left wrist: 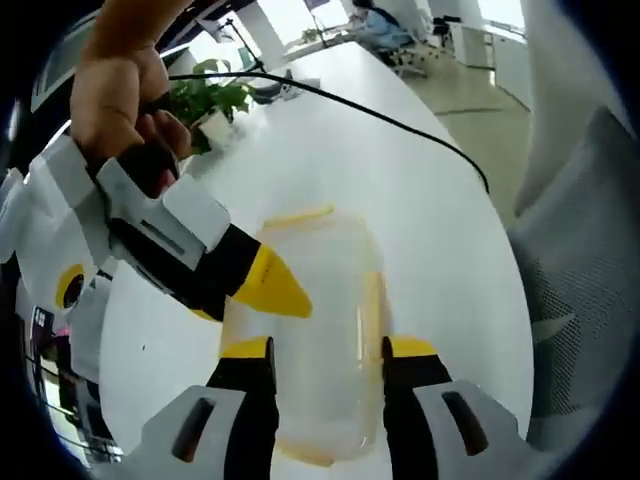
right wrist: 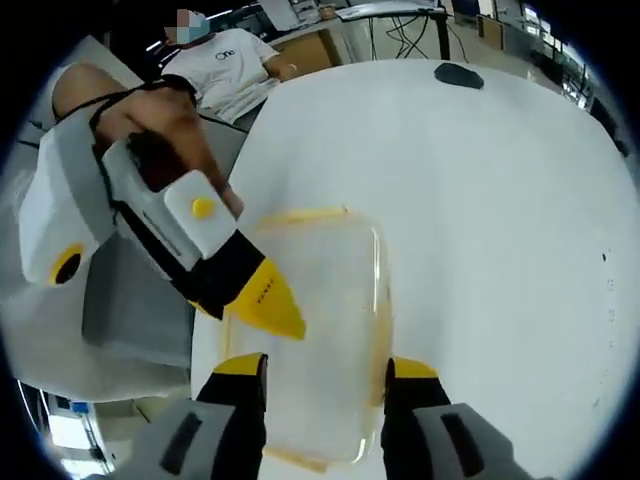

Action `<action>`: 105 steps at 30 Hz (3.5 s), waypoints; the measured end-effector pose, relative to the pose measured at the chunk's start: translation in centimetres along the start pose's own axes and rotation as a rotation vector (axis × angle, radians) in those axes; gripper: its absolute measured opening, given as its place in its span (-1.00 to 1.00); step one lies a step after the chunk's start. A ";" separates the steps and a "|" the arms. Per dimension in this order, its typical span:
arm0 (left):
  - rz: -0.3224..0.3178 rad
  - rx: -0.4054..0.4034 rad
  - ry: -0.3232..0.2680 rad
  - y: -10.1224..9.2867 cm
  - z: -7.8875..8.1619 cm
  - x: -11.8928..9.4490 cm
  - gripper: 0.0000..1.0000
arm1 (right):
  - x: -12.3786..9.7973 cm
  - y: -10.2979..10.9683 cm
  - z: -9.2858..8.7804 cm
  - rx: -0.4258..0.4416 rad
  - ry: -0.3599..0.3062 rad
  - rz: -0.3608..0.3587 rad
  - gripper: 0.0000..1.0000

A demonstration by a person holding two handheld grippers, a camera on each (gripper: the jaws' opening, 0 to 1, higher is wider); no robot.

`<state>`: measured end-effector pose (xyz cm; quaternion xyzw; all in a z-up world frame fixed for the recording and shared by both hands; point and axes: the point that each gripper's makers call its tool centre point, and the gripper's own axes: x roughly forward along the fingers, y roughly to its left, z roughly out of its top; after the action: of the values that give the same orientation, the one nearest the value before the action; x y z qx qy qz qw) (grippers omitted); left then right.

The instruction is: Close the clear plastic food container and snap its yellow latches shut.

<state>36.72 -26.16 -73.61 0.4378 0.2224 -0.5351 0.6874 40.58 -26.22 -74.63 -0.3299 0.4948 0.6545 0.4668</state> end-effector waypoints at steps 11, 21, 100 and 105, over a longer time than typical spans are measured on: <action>-0.017 0.011 -0.027 -0.2 -0.1 0.2 -0.22 | -0.1 0.2 -0.2 0.015 -0.048 -0.024 -0.10; -0.081 -0.121 -0.088 0.1 0.7 -0.3 -0.21 | -0.9 0.3 0.1 0.014 -0.190 -0.101 -0.08; -0.314 -0.098 0.125 0.7 -10.6 -4.2 0.51 | 3.5 2.6 2.7 -0.060 -0.094 -0.323 0.54; -0.310 -0.105 0.136 0.6 -13.0 -5.8 0.51 | 4.4 2.5 5.6 -0.071 -0.091 -0.319 0.54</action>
<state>37.44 -12.11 -75.64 0.3971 0.3608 -0.5913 0.6021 36.83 -19.80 -76.11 -0.3906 0.3910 0.6036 0.5746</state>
